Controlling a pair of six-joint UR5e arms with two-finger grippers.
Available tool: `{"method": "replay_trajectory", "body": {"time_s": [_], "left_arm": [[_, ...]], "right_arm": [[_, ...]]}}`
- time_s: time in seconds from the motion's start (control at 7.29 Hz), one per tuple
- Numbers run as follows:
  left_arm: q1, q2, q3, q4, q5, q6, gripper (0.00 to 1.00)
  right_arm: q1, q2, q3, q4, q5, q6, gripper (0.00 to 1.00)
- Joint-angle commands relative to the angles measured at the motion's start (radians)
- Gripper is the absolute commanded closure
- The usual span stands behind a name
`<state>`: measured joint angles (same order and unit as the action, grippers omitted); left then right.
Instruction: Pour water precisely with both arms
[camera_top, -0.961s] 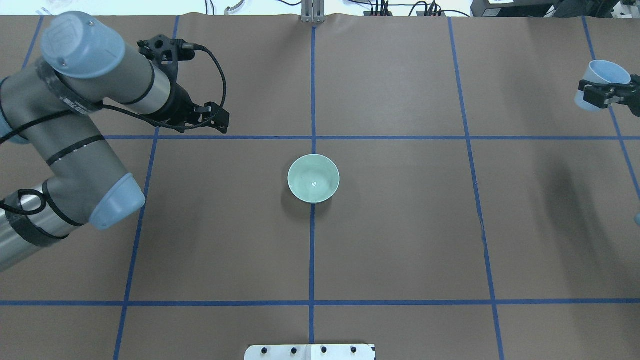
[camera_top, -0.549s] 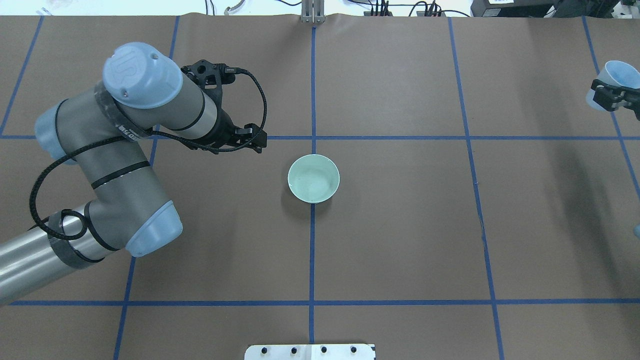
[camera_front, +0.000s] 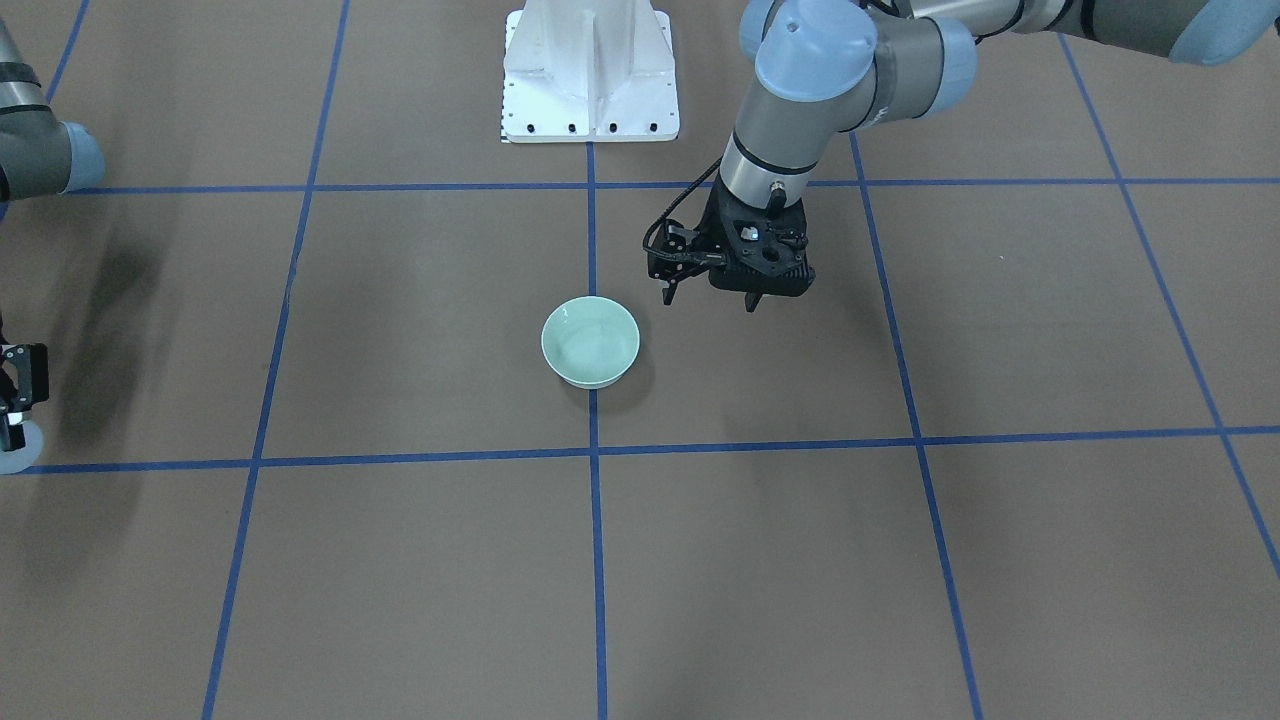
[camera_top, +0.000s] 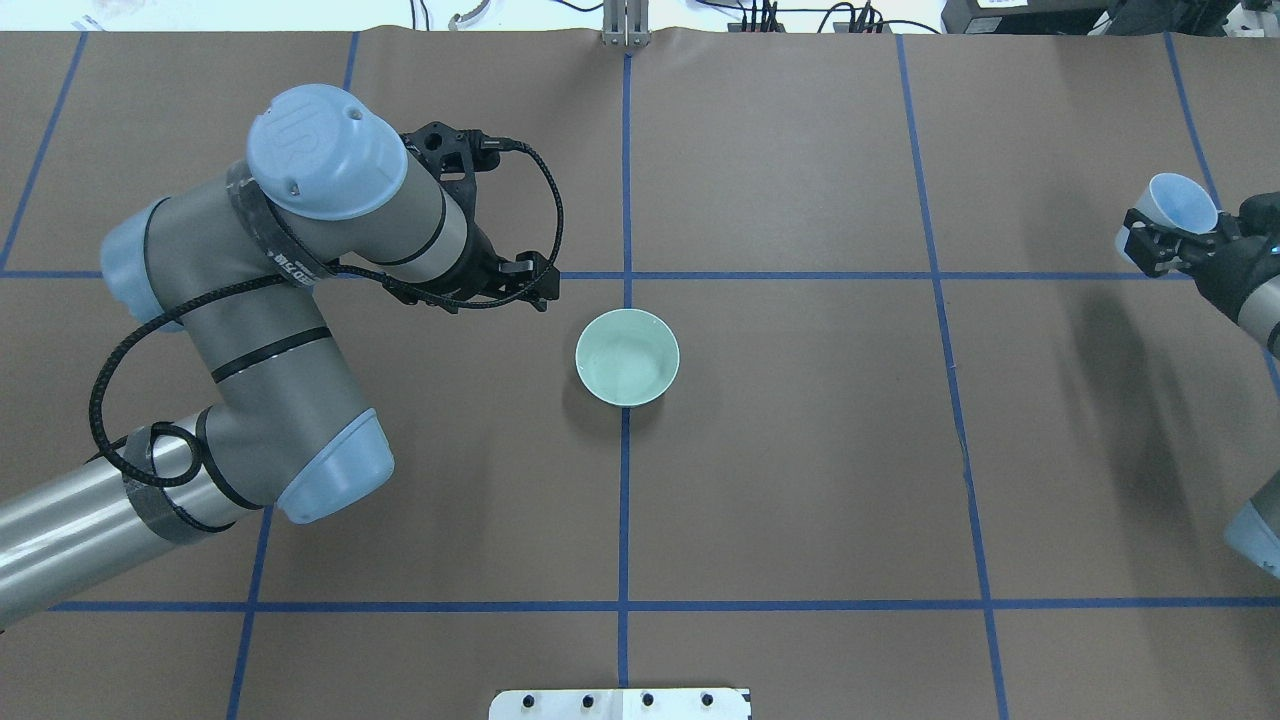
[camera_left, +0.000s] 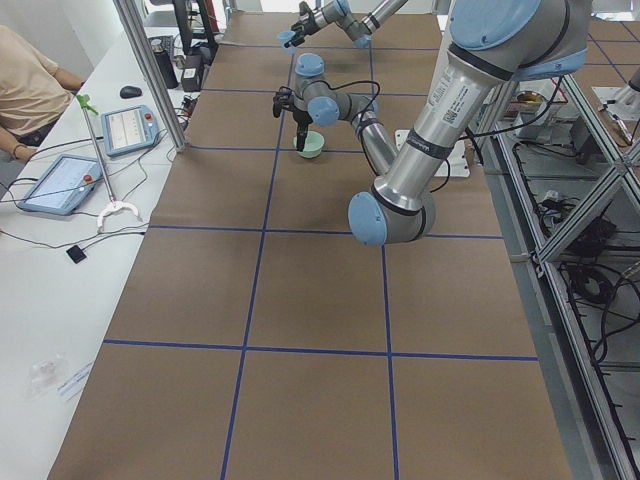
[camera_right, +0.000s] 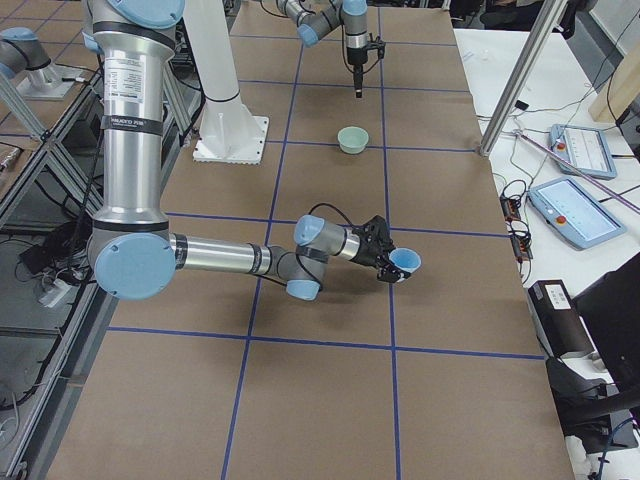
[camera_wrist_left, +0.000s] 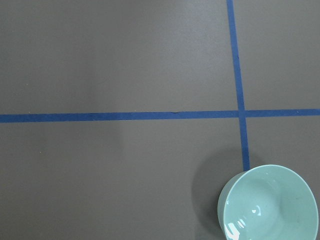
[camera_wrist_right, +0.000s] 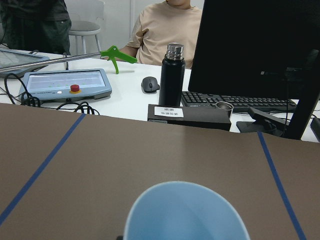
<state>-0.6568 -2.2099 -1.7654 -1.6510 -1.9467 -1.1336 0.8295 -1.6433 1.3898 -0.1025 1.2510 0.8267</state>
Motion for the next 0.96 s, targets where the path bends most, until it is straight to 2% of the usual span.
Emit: {"method": "replay_trajectory", "body": {"time_s": [0.0,0.14,0.27,0.41,0.82], "left_arm": [[0.005,-0.001,0.000,0.000,0.000,0.000,0.00],[0.006,-0.001,-0.002,0.000,0.000,0.000,0.00],[0.006,-0.001,0.000,0.000,0.002,0.000,0.00],[0.006,-0.001,0.000,0.000,0.002,0.000,0.00],[0.006,-0.001,0.000,0.000,0.000,0.000,0.00]], "right_arm": [[-0.114,-0.021,-0.046,0.072,-0.138,0.034,0.44],[-0.159,-0.021,-0.052,0.073,-0.207,0.035,0.38],[-0.187,-0.021,-0.058,0.076,-0.252,0.038,0.27],[-0.207,-0.021,-0.070,0.078,-0.296,0.055,0.03],[-0.233,-0.021,-0.080,0.102,-0.346,0.077,0.01]]}}
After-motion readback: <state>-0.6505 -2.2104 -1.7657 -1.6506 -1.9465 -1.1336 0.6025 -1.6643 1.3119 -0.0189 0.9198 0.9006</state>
